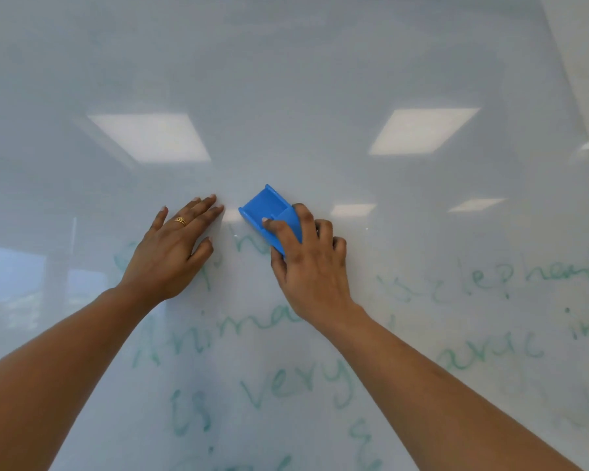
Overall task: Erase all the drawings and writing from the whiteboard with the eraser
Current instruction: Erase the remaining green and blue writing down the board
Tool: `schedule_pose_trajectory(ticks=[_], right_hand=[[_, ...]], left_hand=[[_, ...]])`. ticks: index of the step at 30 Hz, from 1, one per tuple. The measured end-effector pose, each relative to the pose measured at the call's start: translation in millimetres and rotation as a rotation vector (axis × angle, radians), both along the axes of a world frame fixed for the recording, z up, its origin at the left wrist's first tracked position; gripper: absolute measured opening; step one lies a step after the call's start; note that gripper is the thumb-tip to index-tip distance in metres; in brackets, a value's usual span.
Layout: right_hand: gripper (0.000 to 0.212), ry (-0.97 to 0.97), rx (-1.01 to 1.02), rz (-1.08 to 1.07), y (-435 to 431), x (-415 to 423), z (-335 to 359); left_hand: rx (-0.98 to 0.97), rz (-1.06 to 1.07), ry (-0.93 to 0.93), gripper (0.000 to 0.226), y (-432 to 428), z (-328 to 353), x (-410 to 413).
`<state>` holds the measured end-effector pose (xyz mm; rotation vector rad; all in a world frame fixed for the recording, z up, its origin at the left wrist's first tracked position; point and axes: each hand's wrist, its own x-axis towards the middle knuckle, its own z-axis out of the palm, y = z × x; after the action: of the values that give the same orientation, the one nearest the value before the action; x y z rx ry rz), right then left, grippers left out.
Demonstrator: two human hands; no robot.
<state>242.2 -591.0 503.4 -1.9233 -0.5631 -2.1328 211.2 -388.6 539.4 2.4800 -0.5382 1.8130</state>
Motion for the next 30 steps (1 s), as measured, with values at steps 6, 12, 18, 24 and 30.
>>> schedule_pose_trajectory(ticks=[6,12,18,24,30], right_hand=[[0.034,0.024,0.061,-0.009,-27.7,1.0,14.2],[0.035,0.019,0.164,0.007,-50.6,5.8,20.2],[0.037,0.012,0.284,0.026,-36.9,6.9,16.1],[0.041,0.013,0.225,-0.019,-18.4,4.8,6.1],[0.046,0.027,0.242,-0.005,12.1,-0.8,4.2]], left_hand=[[-0.015,-0.037,-0.011,0.074,-0.4,-0.3,2.1],[-0.033,-0.041,-0.023,0.073,-2.5,-1.5,2.4],[-0.020,-0.010,-0.020,0.073,-0.4,-3.2,0.2],[-0.025,0.003,-0.018,0.075,13.0,-7.6,-5.4],[-0.148,0.119,-0.047,0.065,70.7,-12.1,-16.5]])
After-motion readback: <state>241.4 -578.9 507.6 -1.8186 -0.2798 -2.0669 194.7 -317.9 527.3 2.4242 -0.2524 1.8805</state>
